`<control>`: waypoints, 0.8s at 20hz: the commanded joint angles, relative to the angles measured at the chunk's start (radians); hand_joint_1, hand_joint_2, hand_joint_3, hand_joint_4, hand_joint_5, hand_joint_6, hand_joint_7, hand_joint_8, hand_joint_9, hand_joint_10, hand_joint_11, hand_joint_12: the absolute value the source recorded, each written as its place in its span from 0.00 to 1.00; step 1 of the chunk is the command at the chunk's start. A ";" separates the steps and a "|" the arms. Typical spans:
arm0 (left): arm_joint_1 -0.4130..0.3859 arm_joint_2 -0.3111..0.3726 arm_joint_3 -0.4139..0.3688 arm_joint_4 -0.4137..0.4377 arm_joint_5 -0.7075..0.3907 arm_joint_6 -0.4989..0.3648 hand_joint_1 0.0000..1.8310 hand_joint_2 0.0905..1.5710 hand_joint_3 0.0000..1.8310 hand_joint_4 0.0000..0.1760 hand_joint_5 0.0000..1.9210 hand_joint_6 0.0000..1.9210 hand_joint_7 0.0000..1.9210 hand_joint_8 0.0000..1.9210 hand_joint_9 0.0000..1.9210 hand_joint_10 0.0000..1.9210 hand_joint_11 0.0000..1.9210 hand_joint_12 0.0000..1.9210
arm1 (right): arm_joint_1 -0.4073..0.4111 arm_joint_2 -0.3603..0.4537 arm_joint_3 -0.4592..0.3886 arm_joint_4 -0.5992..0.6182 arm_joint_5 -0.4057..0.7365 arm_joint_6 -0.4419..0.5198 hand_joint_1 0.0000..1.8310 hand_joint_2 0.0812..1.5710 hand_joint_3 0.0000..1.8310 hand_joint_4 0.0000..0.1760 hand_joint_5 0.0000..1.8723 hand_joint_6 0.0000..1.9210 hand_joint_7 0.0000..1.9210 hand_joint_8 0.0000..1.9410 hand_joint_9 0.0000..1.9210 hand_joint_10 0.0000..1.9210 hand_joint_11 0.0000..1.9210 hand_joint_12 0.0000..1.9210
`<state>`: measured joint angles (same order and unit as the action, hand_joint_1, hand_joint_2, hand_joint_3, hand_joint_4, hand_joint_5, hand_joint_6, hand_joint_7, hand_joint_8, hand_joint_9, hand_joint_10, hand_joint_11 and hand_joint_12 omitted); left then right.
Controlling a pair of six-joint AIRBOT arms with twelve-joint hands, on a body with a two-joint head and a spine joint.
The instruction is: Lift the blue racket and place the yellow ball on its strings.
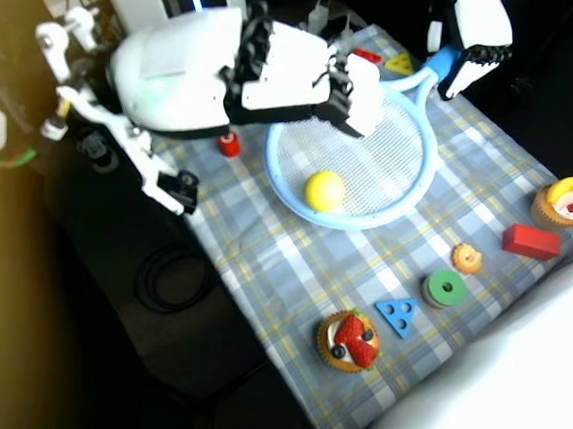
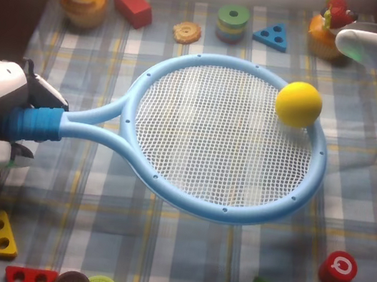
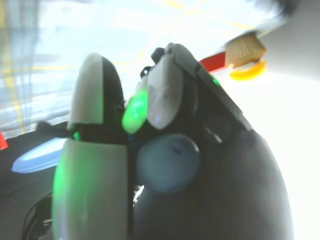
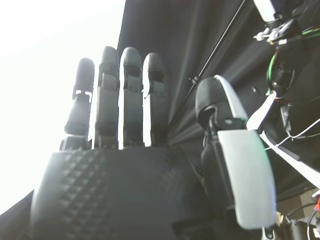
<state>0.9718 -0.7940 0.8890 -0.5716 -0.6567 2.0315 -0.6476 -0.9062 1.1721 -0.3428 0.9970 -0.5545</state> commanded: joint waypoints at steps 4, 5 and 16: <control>-0.015 -0.011 0.019 0.000 -0.082 -0.004 0.98 0.74 0.00 1.00 0.48 1.00 0.63 1.00 0.76 1.00 0.80 1.00 | -0.005 0.001 -0.002 0.059 0.120 -0.001 0.21 0.85 0.00 0.04 0.31 0.00 0.33 0.00 0.29 0.01 0.00 0.55; -0.015 -0.012 0.022 -0.003 -0.079 -0.004 0.97 0.74 0.00 1.00 0.48 1.00 0.63 1.00 0.76 1.00 0.80 1.00 | -0.007 0.001 -0.002 0.062 0.122 -0.001 0.18 0.85 0.00 0.10 0.30 0.00 0.33 0.00 0.28 0.00 0.00 0.54; -0.051 -0.026 0.041 -0.017 -0.032 0.078 0.95 0.71 0.00 1.00 0.46 1.00 0.60 1.00 0.71 1.00 0.76 1.00 | -0.020 -0.003 0.000 0.068 0.123 -0.001 0.19 0.85 0.00 0.12 0.31 0.00 0.32 0.00 0.28 0.00 0.00 0.53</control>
<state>0.9367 -0.8204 0.9226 -0.5983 -0.5907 2.1162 -0.6724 -0.9062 1.1721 -0.3206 1.0058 -0.5549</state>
